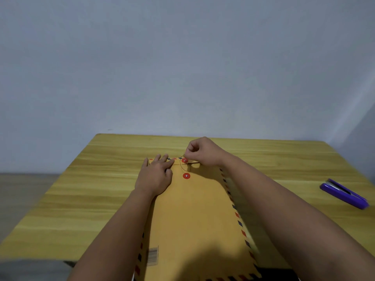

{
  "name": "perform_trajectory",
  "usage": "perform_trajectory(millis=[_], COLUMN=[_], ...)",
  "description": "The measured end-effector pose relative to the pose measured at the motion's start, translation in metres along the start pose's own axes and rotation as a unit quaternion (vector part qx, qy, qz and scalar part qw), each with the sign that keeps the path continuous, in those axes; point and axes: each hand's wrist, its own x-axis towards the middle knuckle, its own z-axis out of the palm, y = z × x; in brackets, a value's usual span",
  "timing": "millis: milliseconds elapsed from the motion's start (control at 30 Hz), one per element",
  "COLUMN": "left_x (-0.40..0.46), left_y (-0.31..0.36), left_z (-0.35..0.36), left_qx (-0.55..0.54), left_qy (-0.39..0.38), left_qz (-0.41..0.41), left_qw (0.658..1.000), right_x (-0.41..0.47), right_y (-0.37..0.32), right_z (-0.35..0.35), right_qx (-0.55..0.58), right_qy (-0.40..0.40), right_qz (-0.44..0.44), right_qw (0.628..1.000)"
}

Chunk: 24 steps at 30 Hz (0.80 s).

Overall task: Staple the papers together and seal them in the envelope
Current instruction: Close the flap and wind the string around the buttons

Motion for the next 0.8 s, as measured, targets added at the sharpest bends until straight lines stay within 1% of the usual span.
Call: perform_trajectory(millis=[100, 200, 267, 333, 467, 567, 633, 700, 800], left_x=[0.000, -0.001, -0.001, 0.000, 0.000, -0.001, -0.001, -0.001, 0.000], left_y=[0.000, 0.000, 0.001, 0.001, 0.001, 0.001, 0.002, 0.001, 0.002], left_z=[0.001, 0.002, 0.002, 0.001, 0.000, 0.000, 0.000, 0.001, 0.001], left_qx=[0.002, 0.000, -0.002, -0.003, -0.004, -0.004, -0.001, 0.001, 0.003], left_qy=[0.002, 0.004, 0.003, 0.000, 0.001, 0.002, 0.002, 0.002, -0.001], left_qz=[0.000, -0.003, -0.005, -0.005, -0.005, -0.006, -0.006, -0.007, -0.009], left_qw=[1.000, 1.000, 1.000, 1.000, 1.000, 1.000, 1.000, 1.000, 1.000], right_x=[-0.012, -0.022, -0.025, -0.026, -0.029, -0.028, -0.028, -0.031, -0.040], right_y=[-0.004, -0.009, -0.009, -0.008, -0.003, 0.002, 0.004, 0.005, 0.008], right_z=[0.006, 0.013, 0.018, 0.020, 0.020, 0.018, 0.014, 0.011, 0.011], right_qx=[0.106, 0.221, 0.256, 0.253, 0.117, 0.072, 0.007, -0.101, -0.259], right_qy=[0.000, -0.002, -0.006, 0.004, 0.039, 0.069, 0.085, 0.075, 0.041], right_qz=[0.000, 0.034, 0.054, 0.069, 0.101, 0.107, 0.112, 0.129, 0.131], right_qw=[0.994, 0.975, 0.965, 0.965, 0.987, 0.989, 0.990, 0.984, 0.956])
